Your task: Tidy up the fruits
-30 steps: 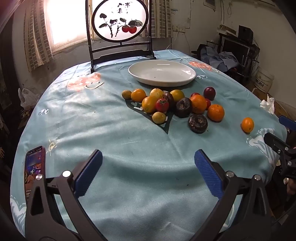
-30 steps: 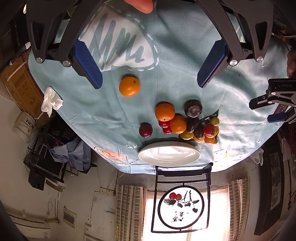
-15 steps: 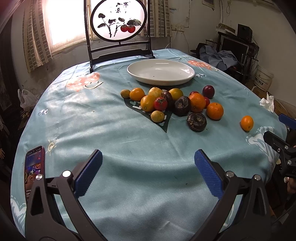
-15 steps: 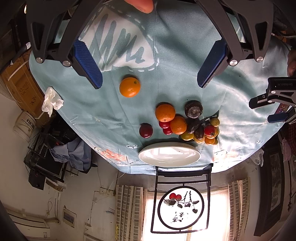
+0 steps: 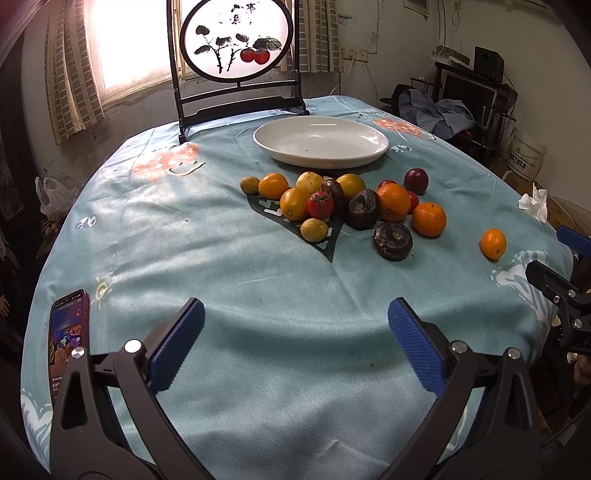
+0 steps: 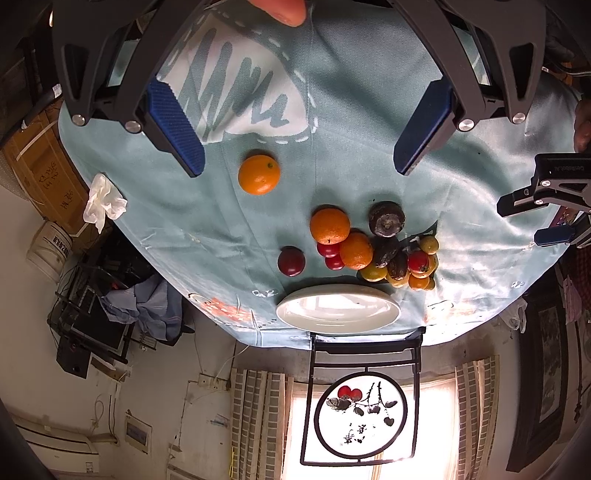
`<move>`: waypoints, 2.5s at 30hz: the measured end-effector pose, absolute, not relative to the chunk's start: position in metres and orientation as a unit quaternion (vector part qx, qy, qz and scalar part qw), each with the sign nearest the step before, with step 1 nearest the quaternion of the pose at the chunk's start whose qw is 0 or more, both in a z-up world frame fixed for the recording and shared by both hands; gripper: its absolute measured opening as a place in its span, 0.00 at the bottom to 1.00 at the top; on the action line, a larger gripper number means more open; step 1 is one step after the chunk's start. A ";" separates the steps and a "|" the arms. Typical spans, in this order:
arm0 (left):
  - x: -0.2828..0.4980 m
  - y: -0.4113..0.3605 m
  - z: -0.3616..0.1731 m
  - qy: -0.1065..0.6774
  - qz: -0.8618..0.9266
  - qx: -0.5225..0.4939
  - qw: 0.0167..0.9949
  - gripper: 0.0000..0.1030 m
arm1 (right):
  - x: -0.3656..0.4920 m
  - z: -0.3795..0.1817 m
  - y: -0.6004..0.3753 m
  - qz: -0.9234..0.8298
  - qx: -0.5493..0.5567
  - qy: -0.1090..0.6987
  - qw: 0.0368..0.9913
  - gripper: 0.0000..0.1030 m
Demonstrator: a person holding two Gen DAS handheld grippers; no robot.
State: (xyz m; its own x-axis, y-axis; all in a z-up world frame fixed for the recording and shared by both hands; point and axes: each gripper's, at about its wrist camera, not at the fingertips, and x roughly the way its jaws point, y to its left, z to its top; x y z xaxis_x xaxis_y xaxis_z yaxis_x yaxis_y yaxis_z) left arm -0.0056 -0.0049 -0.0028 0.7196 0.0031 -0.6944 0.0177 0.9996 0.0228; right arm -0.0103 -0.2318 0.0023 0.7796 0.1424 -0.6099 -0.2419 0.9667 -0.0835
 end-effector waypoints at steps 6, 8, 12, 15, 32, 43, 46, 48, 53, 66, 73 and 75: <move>-0.002 -0.003 -0.004 0.374 -0.004 0.013 0.927 0.98 | -0.012 0.002 -0.232 0.102 -0.080 0.315 0.940 0.99; -0.002 -0.004 -0.005 0.374 -0.003 0.013 0.927 0.98 | -0.010 0.001 -0.228 0.104 -0.081 0.315 0.940 0.99; -0.001 -0.001 -0.005 0.376 -0.002 0.010 0.927 0.98 | -0.011 0.002 -0.230 0.104 -0.083 0.314 0.940 0.99; -0.002 -0.002 -0.007 0.376 -0.002 0.011 0.927 0.98 | -0.011 0.002 -0.230 0.102 -0.081 0.315 0.940 0.99; -0.001 0.000 -0.006 0.376 -0.003 0.010 0.927 0.98 | -0.011 0.001 -0.228 0.101 -0.083 0.316 0.940 0.99; -0.002 0.001 -0.007 0.377 -0.003 0.011 0.926 0.98 | -0.013 -0.005 -0.228 0.101 -0.085 0.318 0.939 0.99; -0.002 0.002 -0.009 0.378 -0.002 0.011 0.926 0.98 | -0.013 -0.005 -0.228 0.101 -0.084 0.316 0.939 0.99; -0.001 0.003 -0.012 0.381 0.000 0.010 0.924 0.98 | -0.010 -0.007 -0.232 0.107 -0.073 0.317 0.939 0.99; 0.003 0.007 -0.023 0.396 0.002 0.005 0.918 0.98 | 0.020 -0.033 -0.257 0.153 -0.007 0.373 0.915 0.99; 0.024 -0.002 -0.035 0.404 -0.026 0.018 0.914 0.98 | 0.071 -0.057 -0.267 0.099 -0.023 0.403 0.909 0.65; 0.046 -0.033 -0.026 0.389 -0.095 0.043 0.915 0.98 | 0.075 -0.063 -0.270 0.108 -0.017 0.404 0.908 0.39; 0.057 -0.042 -0.027 0.395 -0.119 0.042 0.910 0.97 | 0.074 -0.063 -0.270 0.110 -0.012 0.401 0.910 0.39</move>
